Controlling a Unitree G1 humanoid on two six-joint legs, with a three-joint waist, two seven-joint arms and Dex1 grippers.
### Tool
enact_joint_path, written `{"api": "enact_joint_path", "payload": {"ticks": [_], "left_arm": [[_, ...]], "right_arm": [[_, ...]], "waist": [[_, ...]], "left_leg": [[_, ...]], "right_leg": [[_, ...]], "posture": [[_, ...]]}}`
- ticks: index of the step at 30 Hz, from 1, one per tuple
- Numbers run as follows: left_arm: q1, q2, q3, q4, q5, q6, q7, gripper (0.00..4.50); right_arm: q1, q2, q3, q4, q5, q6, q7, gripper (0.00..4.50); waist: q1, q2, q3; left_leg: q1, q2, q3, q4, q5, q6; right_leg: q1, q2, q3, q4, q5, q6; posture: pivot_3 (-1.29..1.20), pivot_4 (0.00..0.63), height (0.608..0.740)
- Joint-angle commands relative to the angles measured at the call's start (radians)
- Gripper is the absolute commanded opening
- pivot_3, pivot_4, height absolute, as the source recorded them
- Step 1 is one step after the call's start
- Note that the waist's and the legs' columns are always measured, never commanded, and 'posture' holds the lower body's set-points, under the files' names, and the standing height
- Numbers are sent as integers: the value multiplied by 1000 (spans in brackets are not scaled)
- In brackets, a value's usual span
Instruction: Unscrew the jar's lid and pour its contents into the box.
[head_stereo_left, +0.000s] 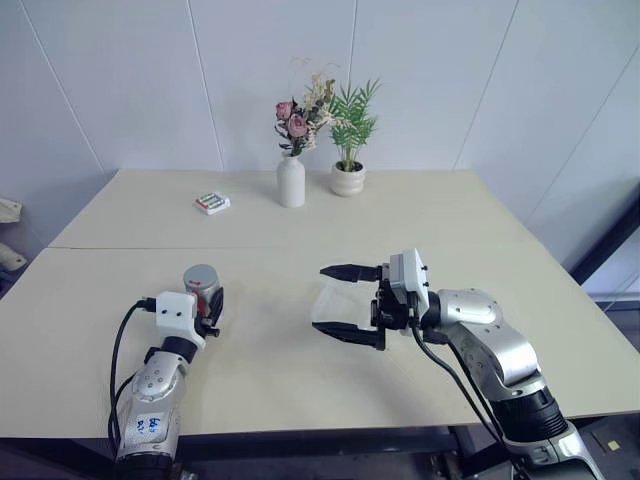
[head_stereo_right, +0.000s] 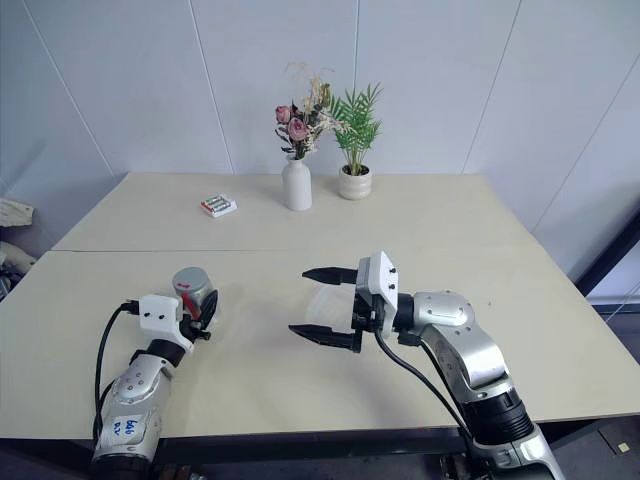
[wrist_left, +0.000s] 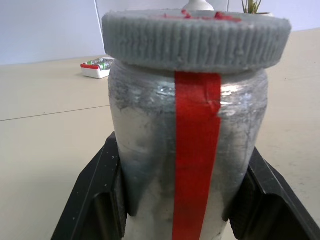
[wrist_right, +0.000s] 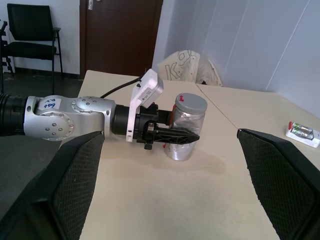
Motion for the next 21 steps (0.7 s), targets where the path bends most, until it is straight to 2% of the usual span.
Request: {"api": "enact_joint_path", "payload": {"ticks": [1,9,14,21], "left_arm": [[16,8,7,-21,-10,-17,-8,2045],[-52,14,-58,-81,-126,-2,-214,2045],[-126,86,-203,-160,-202,147,-486,2045],[-215,95,-291,-174,-203,217,-619,2045]], "right_arm": [[-3,8,-16,-27,6,-22,-11,4500],[-17,17,-44,-63,40,51,-82,4500],[-61,29,-41,-170,88,213,-201,4500],[-121,72,6,-224,50,377,-374,4500]], "waist": [[0,0,0],[2,0,0],[1,0,0],[-2,0,0]], "left_leg": [[0,0,0,0,0,0],[-1,0,0,0,0,0],[-1,0,0,0,0,0],[-1,0,0,-5,0,0]], "right_leg": [[0,0,0,0,0,0],[0,0,0,0,0,0],[0,0,0,-1,0,0],[-2,0,0,-2,-1,-2]], "posture": [[0,150,740],[0,150,740],[0,150,740],[0,150,740]]}}
